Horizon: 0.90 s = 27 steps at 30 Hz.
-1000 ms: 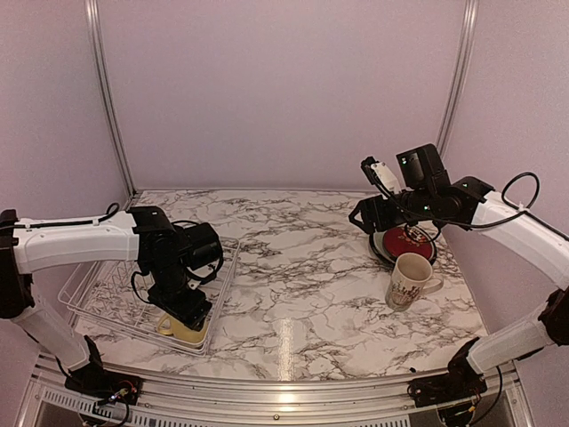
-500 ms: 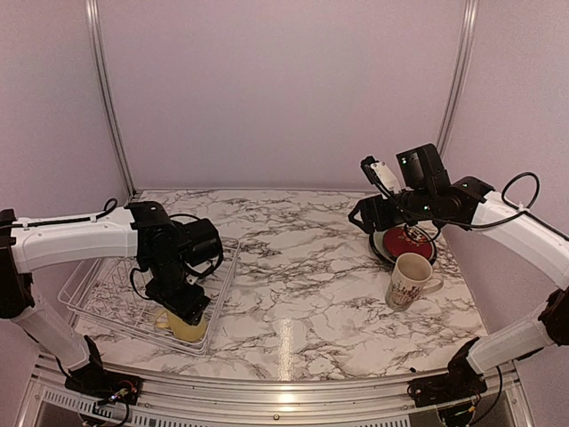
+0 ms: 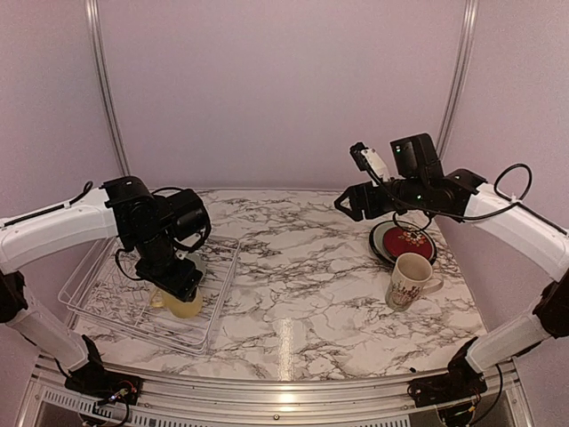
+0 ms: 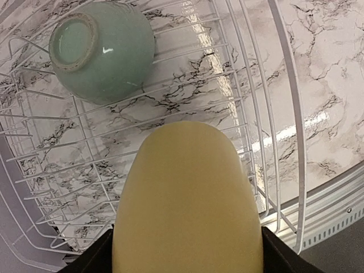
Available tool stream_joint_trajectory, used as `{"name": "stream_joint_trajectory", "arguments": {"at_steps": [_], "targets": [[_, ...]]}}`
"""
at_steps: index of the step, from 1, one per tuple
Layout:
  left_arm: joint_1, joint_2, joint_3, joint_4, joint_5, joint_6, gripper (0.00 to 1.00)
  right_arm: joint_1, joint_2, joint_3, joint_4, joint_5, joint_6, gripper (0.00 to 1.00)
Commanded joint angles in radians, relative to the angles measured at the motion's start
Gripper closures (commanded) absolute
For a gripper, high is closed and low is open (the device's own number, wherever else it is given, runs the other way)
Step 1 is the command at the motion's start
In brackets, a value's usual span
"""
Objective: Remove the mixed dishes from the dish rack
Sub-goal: Grab the cup from the dish rack, then pass from the left arm to the right
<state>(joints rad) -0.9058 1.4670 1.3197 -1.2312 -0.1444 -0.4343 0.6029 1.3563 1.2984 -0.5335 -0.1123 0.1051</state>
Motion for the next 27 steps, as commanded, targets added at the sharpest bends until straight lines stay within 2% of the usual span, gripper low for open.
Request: {"name": "stream_joint_trajectory", "arguments": {"at_steps": [1,8,14,20,27], "targets": [[0.07,-0.065,0.095,-0.062,-0.034,0.025,1.0,0.012,0.037,0.059,0.069,-0.082,0.028,0.27],[0.137,-0.073,0.269,-0.044,-0.009,0.054,1.0,0.013,0.085,0.077,0.16,-0.188,0.086,0.27],[0.207,-0.07,0.373,0.114,0.082,0.074,1.0,0.013,0.127,0.067,0.279,-0.292,0.199,0.27],[0.228,-0.095,0.332,0.378,0.203,0.018,1.0,0.014,0.141,0.037,0.431,-0.437,0.335,0.27],[0.248,-0.164,0.148,0.737,0.321,-0.119,1.0,0.017,0.19,-0.008,0.662,-0.587,0.515,0.26]]}}
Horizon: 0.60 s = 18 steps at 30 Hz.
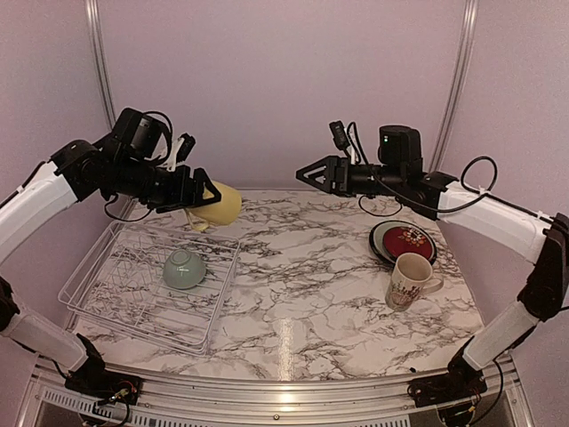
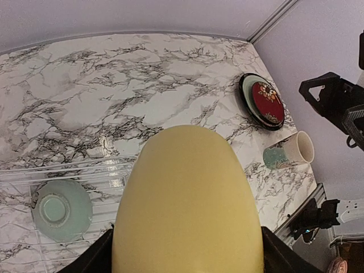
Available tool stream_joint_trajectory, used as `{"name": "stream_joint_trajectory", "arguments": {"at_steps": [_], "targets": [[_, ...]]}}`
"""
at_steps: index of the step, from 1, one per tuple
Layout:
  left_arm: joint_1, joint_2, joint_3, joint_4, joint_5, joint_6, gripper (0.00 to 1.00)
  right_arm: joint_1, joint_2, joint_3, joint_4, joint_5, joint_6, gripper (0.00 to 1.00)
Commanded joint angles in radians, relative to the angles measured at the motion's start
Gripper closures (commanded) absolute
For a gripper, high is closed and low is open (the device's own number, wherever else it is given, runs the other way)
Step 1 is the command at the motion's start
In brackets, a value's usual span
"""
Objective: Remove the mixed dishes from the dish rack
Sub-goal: Pass from the left arm to the right
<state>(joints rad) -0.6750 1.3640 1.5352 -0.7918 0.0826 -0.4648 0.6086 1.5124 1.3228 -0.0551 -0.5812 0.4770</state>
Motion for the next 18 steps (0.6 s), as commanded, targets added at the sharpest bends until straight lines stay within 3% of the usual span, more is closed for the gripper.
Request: {"name": "stream_joint_trajectory", "arguments": {"at_steps": [1,12,18], "targets": [[0.022,-0.068,-0.095,0.34,0.117,-0.108,1.0,0.011,0.041,-0.044,0.224,-0.133,0.173,0.26],[0.048,-0.087,-0.289,0.674,0.344,-0.288,1.0,0.029,0.151,-0.111,0.7,-0.267,0.553,0.25],[0.049,-0.078,-0.371,0.9,0.442,-0.392,1.0,0.081,0.254,-0.071,0.864,-0.315,0.689,0.26]]}}
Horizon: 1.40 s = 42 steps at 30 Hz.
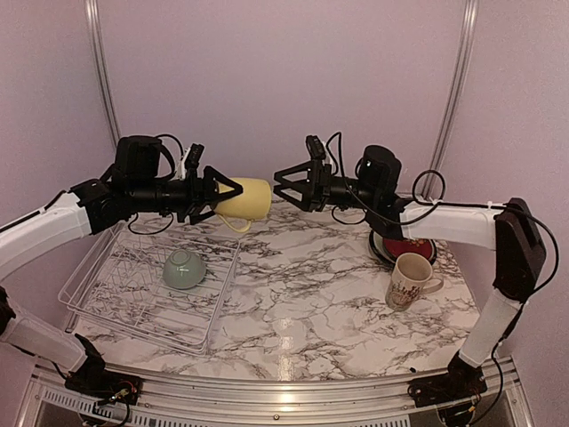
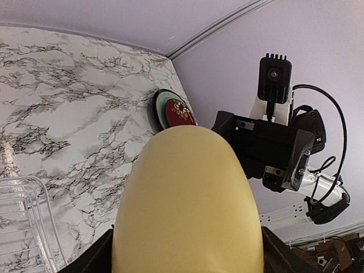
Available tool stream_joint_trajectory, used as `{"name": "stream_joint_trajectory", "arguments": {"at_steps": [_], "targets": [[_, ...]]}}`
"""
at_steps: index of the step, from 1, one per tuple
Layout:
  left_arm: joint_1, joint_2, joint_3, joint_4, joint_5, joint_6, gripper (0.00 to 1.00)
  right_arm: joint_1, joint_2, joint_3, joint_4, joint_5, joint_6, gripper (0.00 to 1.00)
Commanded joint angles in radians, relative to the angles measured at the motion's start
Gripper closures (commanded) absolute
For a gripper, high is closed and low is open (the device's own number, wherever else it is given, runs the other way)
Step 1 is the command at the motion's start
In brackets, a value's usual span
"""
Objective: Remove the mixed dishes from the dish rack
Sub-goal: Pass from the left arm to the right, then place the cup at the center of the board.
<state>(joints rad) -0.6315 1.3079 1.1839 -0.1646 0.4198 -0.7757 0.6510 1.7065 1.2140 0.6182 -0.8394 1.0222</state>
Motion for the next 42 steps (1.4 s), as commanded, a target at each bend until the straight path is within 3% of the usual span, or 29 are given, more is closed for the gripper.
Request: {"name": "stream_joint_trajectory", "arguments": {"at_steps": [1,13,16,19,20,21,24,25,27,28,33,36,42], "targets": [[0.006,-0.018,-0.027,0.287,0.11,-0.09,1.0,0.047,0.073,0.046,0.225,-0.066,0.17,0.27],[0.006,0.023,-0.158,0.553,0.193,-0.237,1.0,0.079,0.066,0.004,0.463,-0.092,0.296,0.62],[0.005,0.04,-0.179,0.61,0.217,-0.27,1.0,0.079,0.067,-0.003,0.477,-0.092,0.304,0.76],[0.003,0.047,-0.198,0.642,0.232,-0.284,1.0,0.08,0.056,-0.012,0.446,-0.076,0.268,0.98],[0.003,0.046,-0.205,0.643,0.234,-0.284,1.0,0.079,0.047,-0.015,0.422,-0.071,0.248,1.0],[0.003,0.045,-0.208,0.635,0.234,-0.281,0.97,0.079,0.036,-0.018,0.383,-0.061,0.215,1.0],[0.003,0.028,-0.224,0.584,0.209,-0.246,0.58,0.08,-0.029,-0.023,0.181,-0.019,0.065,1.0],[0.004,0.02,-0.226,0.557,0.198,-0.225,0.33,0.08,-0.056,-0.022,0.094,0.003,0.002,1.0],[0.004,0.005,-0.218,0.475,0.173,-0.167,0.09,0.079,-0.113,-0.027,-0.085,0.045,-0.127,1.0],[0.006,-0.003,-0.212,0.434,0.158,-0.139,0.04,0.08,-0.142,-0.031,-0.162,0.064,-0.179,1.0],[0.037,-0.052,-0.167,0.189,0.023,0.006,0.01,0.079,-0.271,-0.073,-0.539,0.192,-0.397,1.0],[0.05,-0.088,-0.13,0.035,-0.117,0.087,0.01,0.083,-0.338,-0.097,-0.852,0.332,-0.486,1.0],[0.056,-0.115,-0.106,-0.011,-0.175,0.148,0.01,0.159,-0.456,-0.115,-1.271,0.542,-0.507,1.0]]}}
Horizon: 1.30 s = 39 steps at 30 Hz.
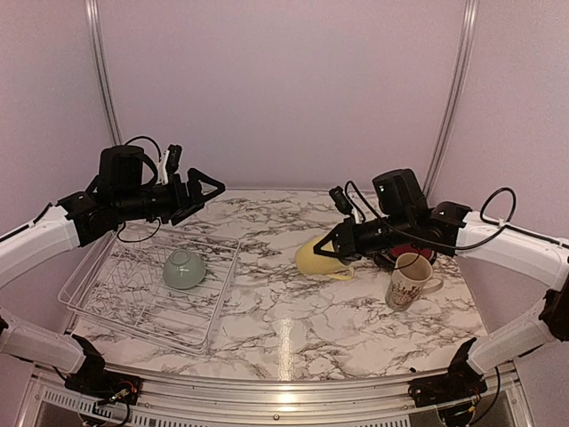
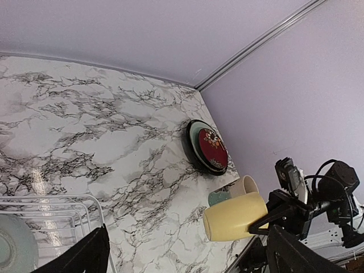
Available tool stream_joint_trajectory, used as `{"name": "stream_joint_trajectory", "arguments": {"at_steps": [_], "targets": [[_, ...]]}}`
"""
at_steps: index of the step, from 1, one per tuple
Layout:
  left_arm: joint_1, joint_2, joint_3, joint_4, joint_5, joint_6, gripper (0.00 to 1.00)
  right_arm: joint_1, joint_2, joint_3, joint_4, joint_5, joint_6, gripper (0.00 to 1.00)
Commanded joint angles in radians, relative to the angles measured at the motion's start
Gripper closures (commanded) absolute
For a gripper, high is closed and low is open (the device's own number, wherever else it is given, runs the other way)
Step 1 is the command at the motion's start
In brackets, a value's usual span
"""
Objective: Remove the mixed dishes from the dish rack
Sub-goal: Place the cup at the center of the board.
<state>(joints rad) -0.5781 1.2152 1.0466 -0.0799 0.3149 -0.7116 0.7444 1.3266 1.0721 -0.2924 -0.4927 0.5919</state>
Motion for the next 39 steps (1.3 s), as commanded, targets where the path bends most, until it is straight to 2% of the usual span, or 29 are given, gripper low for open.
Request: {"name": "stream_joint_trajectory", "arguments": {"at_steps": [1,5,8,10,15,20,31,37,39], "targets": [[0.003,-0.024,0.031,-0.093,-0.063,0.085,0.01,0.089,-0.085,0.035,-0.432,0.253,-0.068,1.0],[0.003,-0.038,0.0,-0.063,-0.042,0.069,0.01,0.171,-0.1,0.049,-0.701,0.425,-0.024,1.0],[0.003,-0.057,-0.015,-0.047,-0.025,0.05,0.01,0.193,-0.098,0.019,-0.846,0.476,0.007,1.0],[0.003,-0.072,-0.014,-0.056,-0.023,0.045,0.01,0.197,-0.115,-0.007,-0.887,0.546,0.034,1.0],[0.003,-0.101,-0.007,-0.091,-0.034,0.045,0.01,0.181,-0.137,-0.075,-0.833,0.591,0.055,1.0],[0.003,-0.133,-0.022,-0.093,-0.031,0.021,0.01,0.125,-0.147,-0.159,-0.702,0.461,0.018,1.0],[0.004,-0.103,0.01,-0.099,-0.039,0.018,0.01,0.081,-0.125,-0.22,-0.699,0.47,-0.033,1.0],[-0.003,-0.083,-0.007,-0.044,-0.023,-0.01,0.01,0.08,-0.121,-0.244,-0.703,0.488,-0.027,0.92],[-0.003,-0.083,-0.007,-0.053,-0.031,-0.004,0.01,0.08,-0.119,-0.245,-0.703,0.488,-0.027,0.85]]}}
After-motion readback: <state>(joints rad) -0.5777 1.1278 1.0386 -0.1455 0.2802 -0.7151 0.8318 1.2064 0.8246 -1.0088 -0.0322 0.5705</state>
